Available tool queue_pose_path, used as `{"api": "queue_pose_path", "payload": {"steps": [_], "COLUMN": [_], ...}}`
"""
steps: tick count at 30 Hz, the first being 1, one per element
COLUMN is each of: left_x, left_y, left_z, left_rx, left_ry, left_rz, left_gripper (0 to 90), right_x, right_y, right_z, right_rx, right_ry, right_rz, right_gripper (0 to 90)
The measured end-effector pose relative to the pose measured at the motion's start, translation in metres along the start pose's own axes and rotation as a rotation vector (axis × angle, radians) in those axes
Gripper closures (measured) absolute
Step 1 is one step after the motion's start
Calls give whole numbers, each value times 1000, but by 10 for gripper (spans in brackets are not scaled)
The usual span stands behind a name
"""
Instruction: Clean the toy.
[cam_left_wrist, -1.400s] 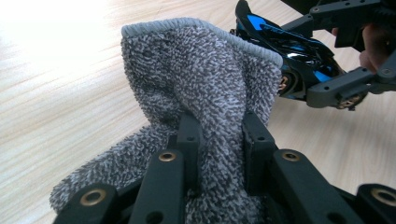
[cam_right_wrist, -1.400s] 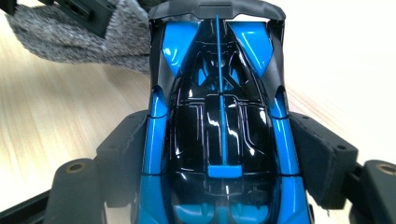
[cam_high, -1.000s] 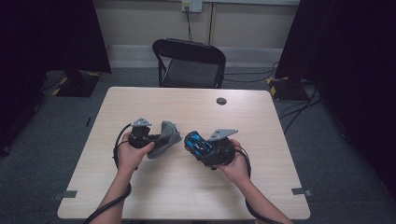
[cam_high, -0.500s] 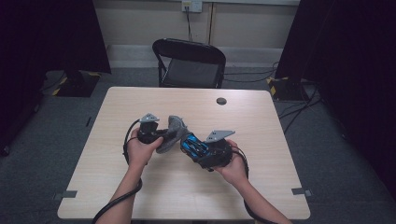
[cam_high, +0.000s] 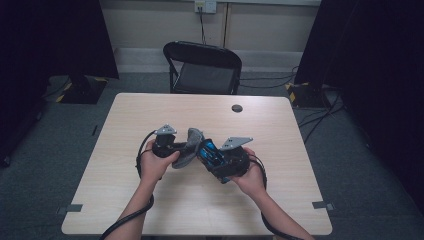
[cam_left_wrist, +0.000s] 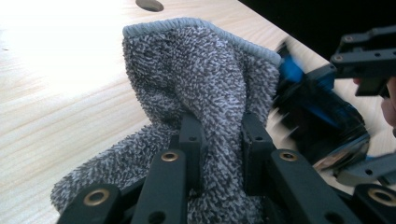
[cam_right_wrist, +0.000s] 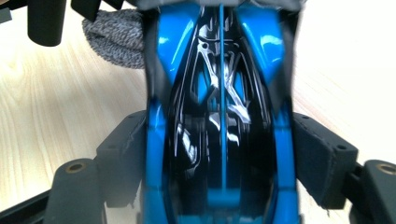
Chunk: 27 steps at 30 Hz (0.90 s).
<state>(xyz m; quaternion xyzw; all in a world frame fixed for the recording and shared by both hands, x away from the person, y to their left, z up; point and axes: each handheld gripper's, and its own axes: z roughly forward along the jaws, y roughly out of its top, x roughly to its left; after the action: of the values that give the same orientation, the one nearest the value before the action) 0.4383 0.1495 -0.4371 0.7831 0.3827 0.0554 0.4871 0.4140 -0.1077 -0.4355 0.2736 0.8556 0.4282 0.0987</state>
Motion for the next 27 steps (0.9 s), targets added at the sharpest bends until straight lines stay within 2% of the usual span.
{"api": "queue_pose_path", "payload": {"steps": [3, 11, 15, 17, 19, 23, 27], "left_x": [-2, -9, -12, -13, -14, -13, -13], "left_y": [-4, -9, -10, -11, -11, -13, -12], "left_z": [0, 1, 3, 5, 6, 6, 7], "left_rx": [3, 24, 32, 40, 39, 36, 40], "left_ry": [-6, -23, -25, -29, -28, -30, -29], "left_rz": [5, 25, 38, 38, 42, 35, 48], "left_gripper": [747, 746, 746, 746, 746, 746, 747], "right_x": [-3, -5, -6, -7, -7, -8, -10], "right_y": [2, 5, 6, 8, 8, 7, 5], "right_z": [-3, -1, 4, 7, 10, 14, 17], "right_rx": [-21, -22, -39, -44, -51, -76, -109], "right_ry": [0, 9, 5, 18, 20, 23, 36], "right_rz": [12, 21, 48, 72, 76, 86, 101], "right_gripper": [271, 273, 271, 271, 270, 269, 266]}}
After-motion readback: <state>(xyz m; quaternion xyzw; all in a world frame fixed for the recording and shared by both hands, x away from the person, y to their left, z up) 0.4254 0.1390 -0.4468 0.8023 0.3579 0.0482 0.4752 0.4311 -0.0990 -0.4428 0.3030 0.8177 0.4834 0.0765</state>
